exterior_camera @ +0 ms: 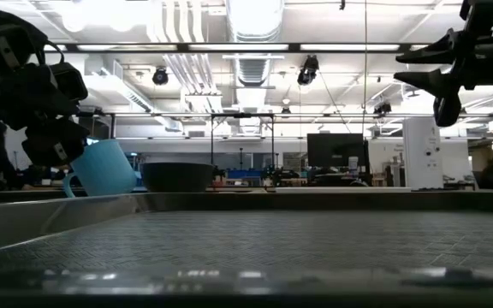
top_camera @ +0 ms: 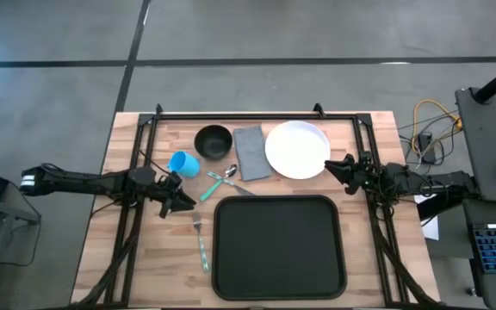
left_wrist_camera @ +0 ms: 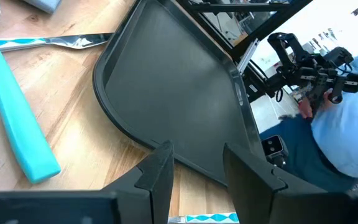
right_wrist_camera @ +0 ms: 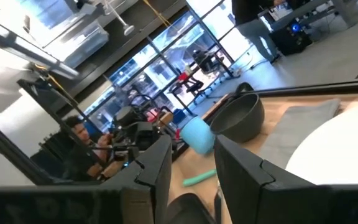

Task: Set up tray
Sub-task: Put the blue mug on the top left of the black tray

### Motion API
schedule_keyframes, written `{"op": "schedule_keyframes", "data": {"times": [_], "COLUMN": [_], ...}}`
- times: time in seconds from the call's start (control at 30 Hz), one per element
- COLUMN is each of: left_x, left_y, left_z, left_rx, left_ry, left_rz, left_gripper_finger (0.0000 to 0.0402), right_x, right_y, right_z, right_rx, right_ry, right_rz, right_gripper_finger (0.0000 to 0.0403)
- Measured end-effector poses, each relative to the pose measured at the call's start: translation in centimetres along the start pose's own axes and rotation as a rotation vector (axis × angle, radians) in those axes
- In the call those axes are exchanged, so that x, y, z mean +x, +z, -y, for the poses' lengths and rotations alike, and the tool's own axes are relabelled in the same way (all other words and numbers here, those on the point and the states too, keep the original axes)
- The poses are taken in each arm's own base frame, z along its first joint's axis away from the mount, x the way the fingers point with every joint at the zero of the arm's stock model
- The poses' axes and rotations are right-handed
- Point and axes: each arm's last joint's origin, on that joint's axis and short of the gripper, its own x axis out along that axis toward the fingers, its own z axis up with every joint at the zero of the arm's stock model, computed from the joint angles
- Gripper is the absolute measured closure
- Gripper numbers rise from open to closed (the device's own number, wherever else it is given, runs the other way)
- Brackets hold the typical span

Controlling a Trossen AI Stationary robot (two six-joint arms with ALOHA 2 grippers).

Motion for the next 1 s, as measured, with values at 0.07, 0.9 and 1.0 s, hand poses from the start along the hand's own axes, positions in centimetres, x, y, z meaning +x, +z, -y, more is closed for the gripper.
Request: {"op": "schedule_keyframes", "data": {"times": [0.07,0.9,1.0], "left_x": [0.0,-0.7,-1.0], "left_y": [0.0,2.8,3.5], "left_z": [0.0,1.8,2.3], "left_rx": [0.0,0.051,-0.128], "left_ry": [0.0,-0.054,-0.113], "left_rz": [0.0,0.401,0.472], "left_gripper_finger": [0.0282,0.0282,0.0282], "right_x": [0.0,0.0,0.0], "right_y": [0.0,0.2,0.2], "right_z": [0.0,0.1,0.1], "right_rx": [0.002,0.121,0.123], "right_ry": [0.001,-0.047,-0.047], "right_rz": [0.002,0.056,0.056], "right_gripper_finger": [0.0291,0.0291,0.0291]}}
